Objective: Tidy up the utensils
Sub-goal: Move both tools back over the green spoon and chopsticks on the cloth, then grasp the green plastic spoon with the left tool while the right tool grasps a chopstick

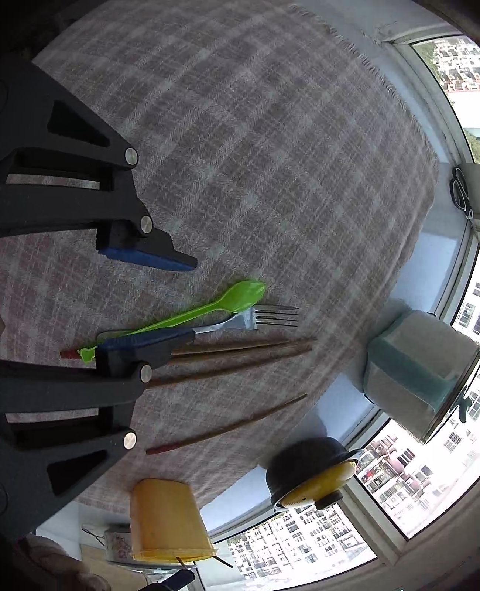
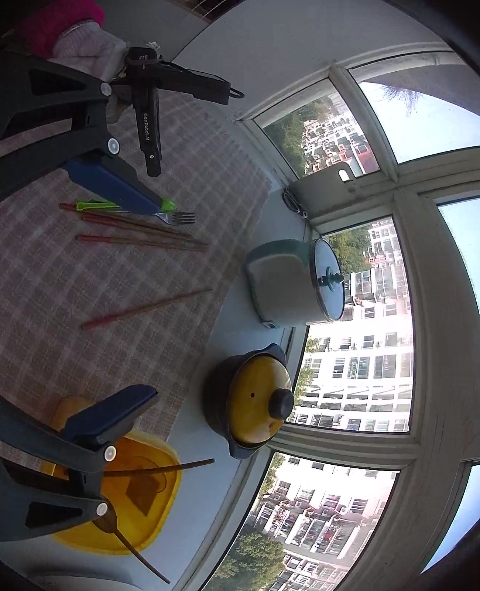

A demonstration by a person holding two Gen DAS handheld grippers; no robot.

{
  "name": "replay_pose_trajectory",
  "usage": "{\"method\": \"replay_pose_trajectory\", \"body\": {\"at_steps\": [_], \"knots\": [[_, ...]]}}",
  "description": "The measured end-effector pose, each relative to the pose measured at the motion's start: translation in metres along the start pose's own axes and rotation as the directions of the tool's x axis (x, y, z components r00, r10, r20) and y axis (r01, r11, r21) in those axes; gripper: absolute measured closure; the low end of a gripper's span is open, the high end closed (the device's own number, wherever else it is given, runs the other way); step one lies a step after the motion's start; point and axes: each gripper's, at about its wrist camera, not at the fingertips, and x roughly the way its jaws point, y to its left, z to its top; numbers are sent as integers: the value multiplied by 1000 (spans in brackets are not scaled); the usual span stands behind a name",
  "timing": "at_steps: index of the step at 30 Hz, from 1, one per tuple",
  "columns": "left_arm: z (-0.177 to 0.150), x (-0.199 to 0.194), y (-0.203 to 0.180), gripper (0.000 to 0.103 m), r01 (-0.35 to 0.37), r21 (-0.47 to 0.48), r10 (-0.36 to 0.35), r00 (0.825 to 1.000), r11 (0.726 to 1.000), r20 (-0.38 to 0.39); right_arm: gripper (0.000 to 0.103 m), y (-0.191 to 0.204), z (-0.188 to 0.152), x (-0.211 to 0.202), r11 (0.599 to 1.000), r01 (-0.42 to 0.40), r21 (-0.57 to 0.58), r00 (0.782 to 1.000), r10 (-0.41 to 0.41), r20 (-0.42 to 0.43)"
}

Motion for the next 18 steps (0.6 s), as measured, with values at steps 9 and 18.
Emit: {"method": "replay_pose_trajectory", "body": {"at_steps": [9, 18], "knots": [[12, 30, 6, 81, 34, -72, -38, 998, 997, -54, 37, 7, 4, 74, 997, -68, 36, 980, 74, -184], [22, 46, 2, 81, 16, -71, -21, 997, 997, -70, 50, 3, 2, 114, 998, -44, 33, 961, 51, -272]]}}
